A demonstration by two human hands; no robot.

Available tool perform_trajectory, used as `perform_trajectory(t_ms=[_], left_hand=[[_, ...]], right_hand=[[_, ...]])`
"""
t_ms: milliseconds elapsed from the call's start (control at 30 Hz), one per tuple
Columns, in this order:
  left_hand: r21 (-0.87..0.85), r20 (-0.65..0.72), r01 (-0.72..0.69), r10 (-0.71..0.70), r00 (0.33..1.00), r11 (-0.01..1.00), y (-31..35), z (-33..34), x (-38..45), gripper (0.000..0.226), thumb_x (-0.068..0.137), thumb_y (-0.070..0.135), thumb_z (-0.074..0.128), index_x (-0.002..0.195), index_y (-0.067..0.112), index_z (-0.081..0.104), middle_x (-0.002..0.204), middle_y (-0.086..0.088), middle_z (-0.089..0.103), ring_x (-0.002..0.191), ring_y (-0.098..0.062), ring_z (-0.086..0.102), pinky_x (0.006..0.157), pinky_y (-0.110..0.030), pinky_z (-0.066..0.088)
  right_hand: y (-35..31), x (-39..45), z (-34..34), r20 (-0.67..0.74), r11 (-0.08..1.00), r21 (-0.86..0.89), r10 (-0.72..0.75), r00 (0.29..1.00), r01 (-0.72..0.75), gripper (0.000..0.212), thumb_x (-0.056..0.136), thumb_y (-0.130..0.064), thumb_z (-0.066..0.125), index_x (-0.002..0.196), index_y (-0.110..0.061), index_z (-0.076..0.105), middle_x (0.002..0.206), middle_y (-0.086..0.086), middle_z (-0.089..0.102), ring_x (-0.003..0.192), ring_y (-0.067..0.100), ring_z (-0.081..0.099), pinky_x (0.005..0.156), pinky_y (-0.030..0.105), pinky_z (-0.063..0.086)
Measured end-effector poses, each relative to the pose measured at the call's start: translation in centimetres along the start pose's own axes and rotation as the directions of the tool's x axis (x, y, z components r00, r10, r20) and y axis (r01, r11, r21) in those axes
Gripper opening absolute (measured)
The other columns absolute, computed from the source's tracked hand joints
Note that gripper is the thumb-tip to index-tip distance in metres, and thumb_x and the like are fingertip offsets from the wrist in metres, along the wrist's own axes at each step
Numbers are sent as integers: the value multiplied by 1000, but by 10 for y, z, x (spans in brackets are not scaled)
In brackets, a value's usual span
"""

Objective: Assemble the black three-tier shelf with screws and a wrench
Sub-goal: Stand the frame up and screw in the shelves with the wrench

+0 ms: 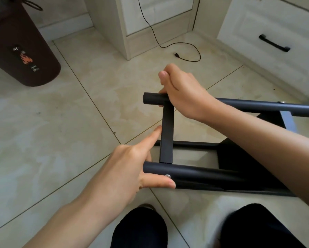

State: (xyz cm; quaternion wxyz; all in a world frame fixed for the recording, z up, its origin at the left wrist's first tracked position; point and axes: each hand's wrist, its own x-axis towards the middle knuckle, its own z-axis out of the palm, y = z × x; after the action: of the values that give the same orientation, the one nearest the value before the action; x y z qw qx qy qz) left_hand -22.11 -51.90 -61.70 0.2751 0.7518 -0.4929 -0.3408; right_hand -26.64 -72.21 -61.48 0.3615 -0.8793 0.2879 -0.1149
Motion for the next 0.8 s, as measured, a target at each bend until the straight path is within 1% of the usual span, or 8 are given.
perform_trajectory(t_ms=[133, 200, 267, 367, 467, 533, 600, 800], left_hand=[[4, 6, 25, -25, 1000, 1000, 3, 4, -8, 103, 47, 65, 69, 130, 68, 6, 84, 9, 57, 78, 3, 48, 70, -9, 38], [116, 40, 43, -48, 998, 992, 6, 6, -14, 108, 57, 72, 66, 133, 66, -11, 119, 31, 46, 104, 9, 39, 92, -12, 35], [269, 69, 31, -51, 996, 963, 12, 8, -19, 106, 75, 73, 60, 123, 61, -35, 137, 55, -11, 132, 13, 6, 112, -11, 13], [423, 117, 10, -65, 991, 906, 29, 11, -19, 107, 93, 60, 49, 111, 38, -54, 132, 29, -53, 142, 4, -34, 96, 0, -22], [517, 73, 23, -71, 995, 856, 34, 22, -15, 110, 91, 57, 47, 107, 26, -58, 137, 9, -59, 148, -3, -27, 102, -2, -16], [585, 38, 12, -42, 998, 811, 30, 26, -14, 118, 83, 67, 46, 108, 25, -61, 142, 9, -57, 153, -4, -1, 108, -10, 15], [567, 36, 22, -51, 998, 823, 31, 24, -14, 121, 70, 83, 38, 113, 31, -62, 141, 19, -56, 148, -1, 19, 93, -15, 32], [503, -83, -41, 96, 992, 863, 19, 21, -10, 121, 58, 101, 13, 150, 37, -32, 161, 22, -27, 146, 5, 4, 99, -12, 24]], right_hand=[[0, -7, 7, -13, 995, -86, -46, 999, 45, 32, 106, -43, 23, 97, -17, 41, 85, 6, 69, 85, 32, 62, 79, 47, 50], [-1, -9, 12, -26, 991, -126, -54, 998, 51, 33, 105, -45, 22, 97, -18, 40, 85, 5, 69, 83, 34, 60, 75, 44, 49], [-1, -10, 16, -35, 986, -162, -53, 998, 47, 35, 105, -46, 20, 99, -18, 41, 85, 4, 69, 81, 35, 59, 71, 43, 47], [-1, -10, 18, -51, 976, -209, -71, 996, 59, 36, 105, -46, 19, 100, -17, 40, 82, 3, 67, 74, 34, 57, 64, 40, 39], [-1, -12, 18, -58, 967, -245, -93, 994, 77, 34, 105, -45, 20, 98, -17, 38, 76, 2, 63, 66, 30, 52, 59, 38, 31], [-1, -12, 18, -59, 961, -263, -100, 993, 82, 33, 106, -44, 21, 97, -17, 37, 69, 0, 57, 61, 28, 49, 58, 38, 29], [-1, -13, 18, -59, 958, -274, -107, 993, 87, 32, 106, -43, 21, 97, -17, 37, 67, -1, 54, 60, 28, 48, 59, 38, 28], [-2, -13, 18, -71, 946, -311, -115, 991, 87, 29, 107, -40, 24, 95, -16, 34, 63, -3, 46, 53, 20, 39, 57, 38, 22]])
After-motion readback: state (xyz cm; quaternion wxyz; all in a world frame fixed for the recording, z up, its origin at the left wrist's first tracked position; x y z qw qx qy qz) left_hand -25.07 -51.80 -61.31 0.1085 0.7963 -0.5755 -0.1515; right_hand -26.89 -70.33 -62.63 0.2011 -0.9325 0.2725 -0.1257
